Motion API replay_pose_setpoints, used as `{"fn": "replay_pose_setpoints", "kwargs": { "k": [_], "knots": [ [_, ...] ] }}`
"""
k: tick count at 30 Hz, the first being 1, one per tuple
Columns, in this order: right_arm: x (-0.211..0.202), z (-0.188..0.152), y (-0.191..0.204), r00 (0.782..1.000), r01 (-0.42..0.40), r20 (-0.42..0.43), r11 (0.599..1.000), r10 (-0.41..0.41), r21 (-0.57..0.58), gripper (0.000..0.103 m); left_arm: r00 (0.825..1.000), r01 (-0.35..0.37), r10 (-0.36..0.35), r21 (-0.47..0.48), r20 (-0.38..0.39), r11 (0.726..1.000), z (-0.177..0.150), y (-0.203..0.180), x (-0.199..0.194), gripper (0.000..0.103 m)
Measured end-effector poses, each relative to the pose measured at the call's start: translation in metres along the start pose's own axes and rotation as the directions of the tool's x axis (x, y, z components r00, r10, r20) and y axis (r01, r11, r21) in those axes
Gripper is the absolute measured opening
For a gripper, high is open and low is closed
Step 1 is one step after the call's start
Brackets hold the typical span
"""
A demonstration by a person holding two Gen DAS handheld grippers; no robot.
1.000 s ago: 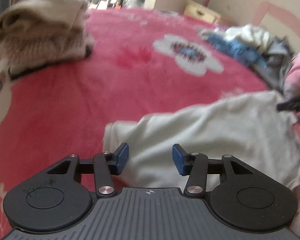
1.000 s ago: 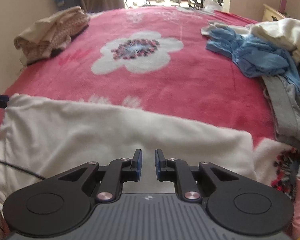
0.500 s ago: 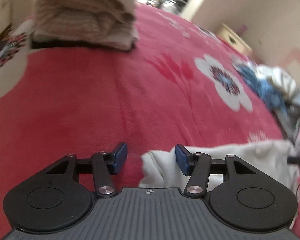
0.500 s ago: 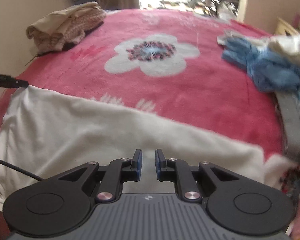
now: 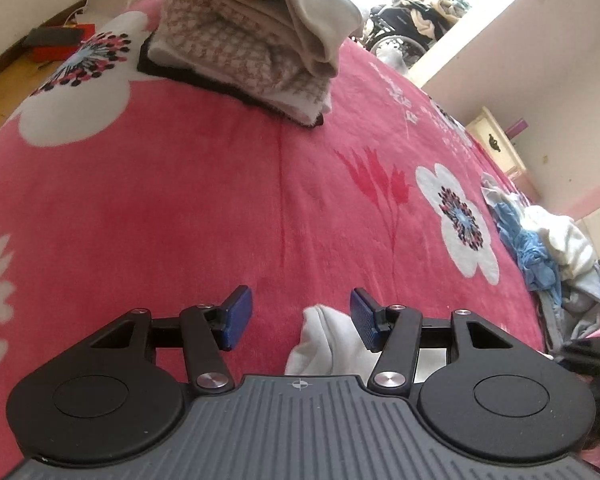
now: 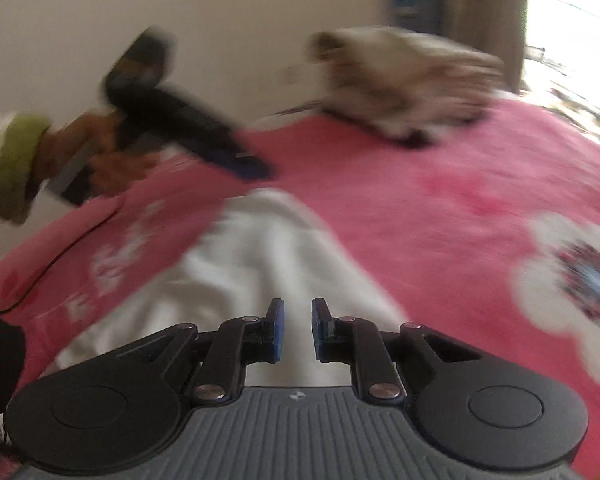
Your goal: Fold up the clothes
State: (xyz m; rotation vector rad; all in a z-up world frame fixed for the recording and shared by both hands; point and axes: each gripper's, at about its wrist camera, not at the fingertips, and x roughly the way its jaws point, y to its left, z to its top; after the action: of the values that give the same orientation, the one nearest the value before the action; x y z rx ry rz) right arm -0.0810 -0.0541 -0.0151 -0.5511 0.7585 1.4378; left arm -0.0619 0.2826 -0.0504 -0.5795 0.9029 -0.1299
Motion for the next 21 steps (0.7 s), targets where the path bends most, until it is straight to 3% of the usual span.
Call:
{"fn": "replay_pose_setpoints", "kwargs": {
  "k": [4,7,10,11,14,17,19,21],
  "knots": [
    [0.035,-0.005,0.063,0.99,-0.111,-0.101,0.98,0.095,-0.164,0.017,1.0,-0.009,0.008,-0.011,-0.004,1.0,-0.005,0.0,0.002,0.054],
    [0.031,-0.029,0.117,0.98,-0.172,-0.148,0.932,0.13,-0.319,0.018,1.0,-0.006,0.006,-0.022,-0.002,1.0,-0.007,0.004,0.004,0.054],
    [0.025,-0.05,0.155,0.965,-0.229,-0.205,0.899,0.161,-0.373,0.022,1.0,0.008,-0.008,-0.031,-0.006,1.0,-0.011,0.008,0.001,0.054],
    [0.023,-0.052,0.158,0.964,-0.231,-0.208,0.904,0.164,-0.359,0.03,1.0,0.012,-0.012,-0.031,-0.008,0.999,-0.013,0.01,-0.001,0.054],
    [0.016,-0.055,0.164,0.961,-0.236,-0.215,0.926,0.176,-0.295,0.03,0.999,0.032,-0.032,-0.023,-0.02,0.999,-0.018,0.013,-0.01,0.055],
    [0.007,-0.041,0.143,0.961,-0.226,-0.182,0.971,0.208,-0.081,0.03,0.997,0.067,-0.068,-0.018,-0.035,0.998,-0.026,0.015,-0.023,0.055],
    [-0.001,-0.032,0.131,0.982,-0.136,-0.128,0.99,0.14,0.04,0.037,0.994,0.09,-0.09,-0.003,-0.055,0.996,-0.034,0.015,-0.032,0.056],
    [-0.008,-0.027,0.119,0.993,-0.069,-0.084,0.983,0.084,0.171,0.047,0.991,0.108,-0.107,0.003,-0.085,0.994,-0.043,0.015,-0.039,0.057]
  ]
}}
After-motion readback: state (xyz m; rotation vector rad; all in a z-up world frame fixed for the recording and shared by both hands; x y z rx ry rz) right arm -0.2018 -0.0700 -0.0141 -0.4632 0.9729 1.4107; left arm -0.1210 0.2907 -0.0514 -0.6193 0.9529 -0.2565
